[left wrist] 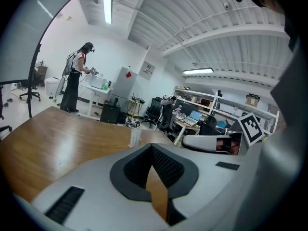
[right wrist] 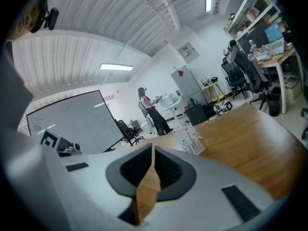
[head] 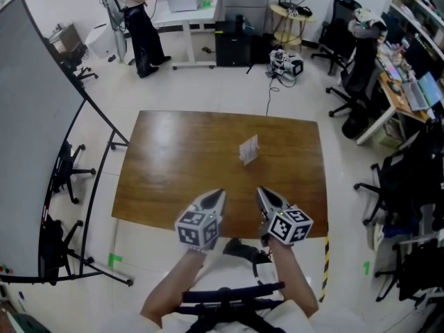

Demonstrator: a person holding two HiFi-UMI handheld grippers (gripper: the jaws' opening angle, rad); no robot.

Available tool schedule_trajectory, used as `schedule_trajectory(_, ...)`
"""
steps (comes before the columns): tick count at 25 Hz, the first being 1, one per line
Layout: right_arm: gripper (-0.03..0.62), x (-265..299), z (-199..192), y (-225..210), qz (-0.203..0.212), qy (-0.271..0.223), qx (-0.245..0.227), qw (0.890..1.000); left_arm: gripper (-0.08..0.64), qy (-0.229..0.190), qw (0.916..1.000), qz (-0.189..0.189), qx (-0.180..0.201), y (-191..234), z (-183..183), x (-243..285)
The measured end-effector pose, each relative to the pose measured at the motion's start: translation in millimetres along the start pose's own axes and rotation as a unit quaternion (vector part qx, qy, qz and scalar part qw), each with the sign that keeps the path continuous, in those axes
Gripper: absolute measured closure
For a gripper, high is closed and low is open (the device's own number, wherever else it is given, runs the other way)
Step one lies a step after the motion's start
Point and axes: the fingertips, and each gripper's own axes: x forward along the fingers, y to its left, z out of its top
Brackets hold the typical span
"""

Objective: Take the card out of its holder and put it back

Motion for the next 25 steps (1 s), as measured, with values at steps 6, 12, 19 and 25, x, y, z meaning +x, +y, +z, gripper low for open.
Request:
schedule_trajectory(6,0.513,38.6,15.6,-26.4,0.003,0.022,-0.039,0.999,0.569,0.007,0.9999,0.009,-0.004,10.5,9.6,29.3)
schedule_trajectory(12,0.373,81.0,26.4,-55.4,0.006,0.055,-0.087,0.995,0.569,0.009,0.9996,0.027,-0.009,22.8,19.4,50.8)
schedule_trajectory(19,0.134,137.9,21.2,-75.6,-0.002,0.096,-0.159,0.983,0.569,0.014,0.9987,0.041,-0.026,43.7,15.2,64.2)
schedule_trajectory(25,0.089,177.8,16.0,-93.1,-0.014,0.122,-0.217,0.968,0.569,0.022,0.9979,0.050,-0.034,54.8,8.2,77.5)
